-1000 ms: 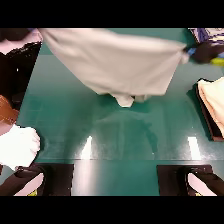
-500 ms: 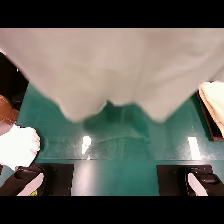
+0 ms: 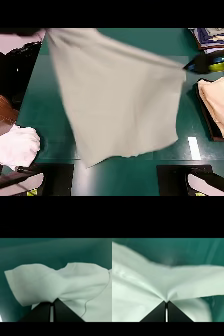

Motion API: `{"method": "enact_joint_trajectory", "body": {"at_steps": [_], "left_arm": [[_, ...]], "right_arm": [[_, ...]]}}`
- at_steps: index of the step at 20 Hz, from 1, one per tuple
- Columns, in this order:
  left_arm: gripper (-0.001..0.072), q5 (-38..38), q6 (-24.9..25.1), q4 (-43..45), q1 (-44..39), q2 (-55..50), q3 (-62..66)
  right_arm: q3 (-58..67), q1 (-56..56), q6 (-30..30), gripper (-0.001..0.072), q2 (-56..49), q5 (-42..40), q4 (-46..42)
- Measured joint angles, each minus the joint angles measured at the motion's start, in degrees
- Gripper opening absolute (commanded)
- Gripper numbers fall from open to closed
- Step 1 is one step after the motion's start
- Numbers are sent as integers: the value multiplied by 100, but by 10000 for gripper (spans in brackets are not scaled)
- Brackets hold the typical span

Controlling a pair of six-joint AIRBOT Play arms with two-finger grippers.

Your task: Fold the shirts.

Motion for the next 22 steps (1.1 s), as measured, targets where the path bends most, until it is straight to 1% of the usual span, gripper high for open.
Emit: {"method": "enact_joint_trajectory", "body": {"at_steps": [2, 5, 10, 11, 12, 13, 14, 16, 17, 20, 22], "left_arm": [[24, -48, 7, 55, 4, -706, -173], [24, 247, 24, 90, 4, -1521, -291], [27, 992, 42, 131, 4, -2120, -343], [57, 1064, 42, 162, 4, -2177, -352], [284, 1108, 42, 197, 4, -2210, -354], [495, 1182, 42, 225, 4, -2229, -354], [515, 1200, 42, 240, 7, -2249, -354], [516, 1189, 42, 273, 9, -2271, -356], [515, 1161, 42, 275, 7, -2277, -354], [515, 774, 35, 295, 118, -2286, -267], [515, 214, 31, 326, 306, -2282, -186]], "right_arm": [[-317, 118, 15, 14, -573, -426, -7], [-584, 243, 31, 15, -1222, -1069, 74], [-717, 323, 37, 16, -1746, -1838, 310], [-726, 332, 37, 16, -1790, -1947, 334], [-734, 339, 37, 16, -1821, -2006, 348], [-739, 343, 37, 18, -1838, -2074, 363], [-741, 343, 37, 34, -1853, -2122, 369], [-743, 343, 39, 377, -1871, -2175, 382], [-745, 341, 39, 430, -1873, -2201, 387], [-748, 247, 39, 429, -1786, -2131, 396], [-756, 107, -9, 428, -1598, -1904, 374]]}}
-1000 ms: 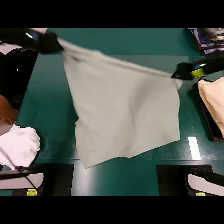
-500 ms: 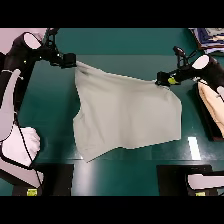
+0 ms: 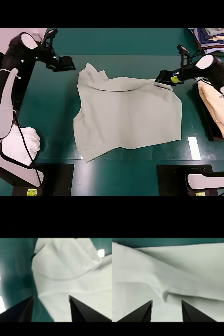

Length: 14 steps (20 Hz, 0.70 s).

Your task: Fold the shirts.

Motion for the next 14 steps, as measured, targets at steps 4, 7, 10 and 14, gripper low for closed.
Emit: {"method": "enact_joint_trajectory", "body": {"at_steps": [4, 7, 10, 14], "left_arm": [[515, -1075, 44, 87, 442, 328, -428], [515, -1095, 85, 92, 562, 1139, -1705], [515, -793, 101, 48, 610, 2218, -3456], [514, -444, 107, -313, 621, 3578, -5672]], "right_arm": [[-389, -457, -225, 428, 758, 538, -90], [-1023, -828, -341, 428, 1449, 909, -122], [-1716, -1182, -400, 428, 2118, 1073, -129], [-2448, -1589, -433, 428, 2863, 1019, -122]]}}
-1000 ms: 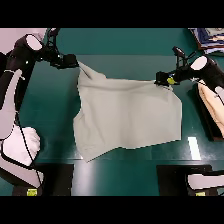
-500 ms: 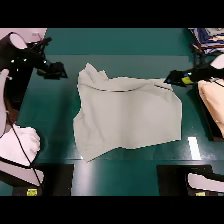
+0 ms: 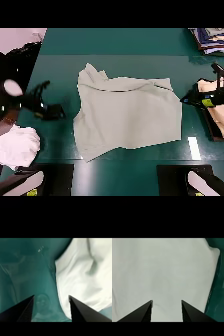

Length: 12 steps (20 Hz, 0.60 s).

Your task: Fold the shirts.

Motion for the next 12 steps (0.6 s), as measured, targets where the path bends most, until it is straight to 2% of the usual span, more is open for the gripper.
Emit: {"method": "enact_joint_trajectory", "body": {"at_steps": [1, 2, 3, 8, 12], "left_arm": [[514, 81, 11, -122, 0, 256, -448], [484, 153, 20, -262, 2, 461, -804], [408, 216, 55, -422, -11, 612, -1132], [407, 522, 188, -960, -868, 929, -2063], [407, 691, -79, -1110, -1703, 981, -2260]], "right_arm": [[-109, -79, -2, 428, 120, -17, 0], [-199, -155, -2, 428, 240, -26, 4], [-258, -225, -4, 428, 334, -44, 48], [-387, -522, -13, 428, 625, -76, 367], [-413, -603, -15, 428, 710, -72, 511]]}}
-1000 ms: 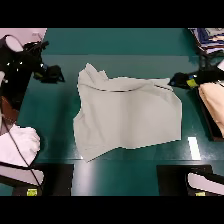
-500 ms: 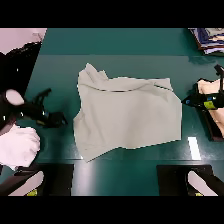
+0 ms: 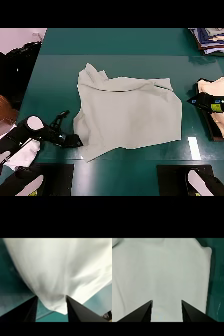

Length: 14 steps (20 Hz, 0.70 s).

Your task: Fold the shirts.

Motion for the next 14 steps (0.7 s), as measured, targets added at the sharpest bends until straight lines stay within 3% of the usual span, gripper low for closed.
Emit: {"method": "enact_joint_trajectory", "body": {"at_steps": [4, 5, 6, 10, 14], "left_arm": [[404, 184, -153, -61, -509, 13, -57], [285, 269, -181, -94, -577, 13, -61], [23, 369, -225, -118, -625, 11, -70], [25, 645, -361, -146, -715, 13, 111], [25, 754, -638, 680, -713, 11, 802]], "right_arm": [[-7, -22, 0, 428, 26, 22, 59], [-7, -26, 0, 428, 26, 26, 61], [-7, -28, 0, 428, 28, 35, 63], [-28, -98, -9, 428, 31, 323, -164], [-531, -586, -37, 458, 33, 734, -619]]}}
